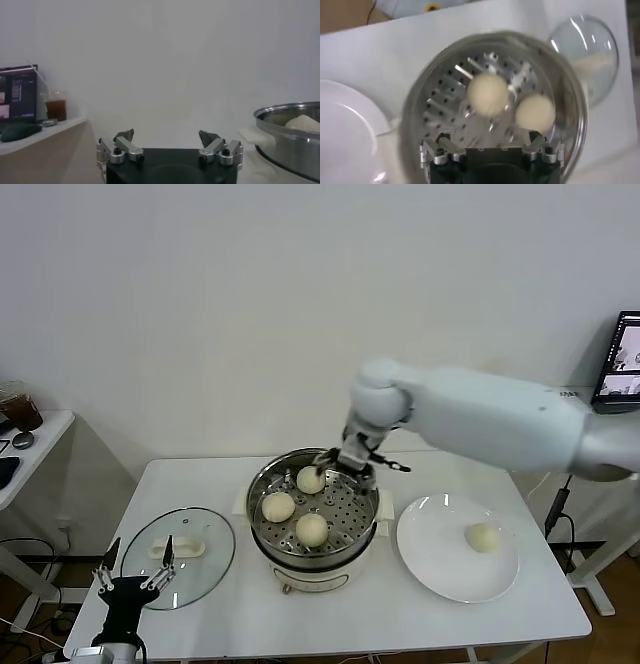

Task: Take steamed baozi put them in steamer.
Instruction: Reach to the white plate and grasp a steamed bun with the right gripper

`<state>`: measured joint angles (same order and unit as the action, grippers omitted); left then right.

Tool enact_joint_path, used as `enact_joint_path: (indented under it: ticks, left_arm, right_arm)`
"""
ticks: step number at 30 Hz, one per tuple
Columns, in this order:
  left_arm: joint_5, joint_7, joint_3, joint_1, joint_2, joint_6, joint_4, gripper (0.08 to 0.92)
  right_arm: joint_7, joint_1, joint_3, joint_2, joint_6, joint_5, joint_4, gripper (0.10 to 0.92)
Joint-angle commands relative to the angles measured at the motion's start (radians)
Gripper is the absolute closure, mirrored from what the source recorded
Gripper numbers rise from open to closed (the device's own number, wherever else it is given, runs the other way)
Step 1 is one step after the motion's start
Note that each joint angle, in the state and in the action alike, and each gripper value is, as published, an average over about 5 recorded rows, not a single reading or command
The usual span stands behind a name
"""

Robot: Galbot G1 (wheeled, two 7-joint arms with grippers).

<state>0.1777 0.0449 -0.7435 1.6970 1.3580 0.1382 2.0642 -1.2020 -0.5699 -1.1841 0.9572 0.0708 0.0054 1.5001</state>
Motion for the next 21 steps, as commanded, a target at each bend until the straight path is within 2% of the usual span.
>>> enact_joint_path:
  ticks: [1,5,10,14,21]
  left_arm:
    - [-0.004,-0.001,0.017,-0.004,-0.001,0.000,-0.003,0.177]
    - [-0.009,-0.001,0.028,-0.004,-0.002,0.000,-0.004,0.177]
    - [-0.011,-0.002,0.029,-0.003,-0.005,-0.003,-0.003,0.177]
    - [-0.015,-0.002,0.032,0.001,-0.004,-0.003,-0.006,0.177]
    - [-0.022,-0.002,0.035,0.004,-0.001,-0.003,-0.009,0.177]
  right_arm:
    - [-0.042,0.116,0.121,-0.410,-0.387,-0.034,0.091,0.203]
    - [-0.035,0.317,0.267,-0.502,-0.375,-0.108,0.062,0.203]
    - [-0.017,0.615,0.507,-0.539,-0.320,-0.195,-0.026,0.203]
    - [-0.014,0.746,0.647,-0.524,-0.286,-0.256,-0.105,0.203]
    - [0.015,0.821,0.707,-0.439,-0.253,-0.329,-0.229,0.203]
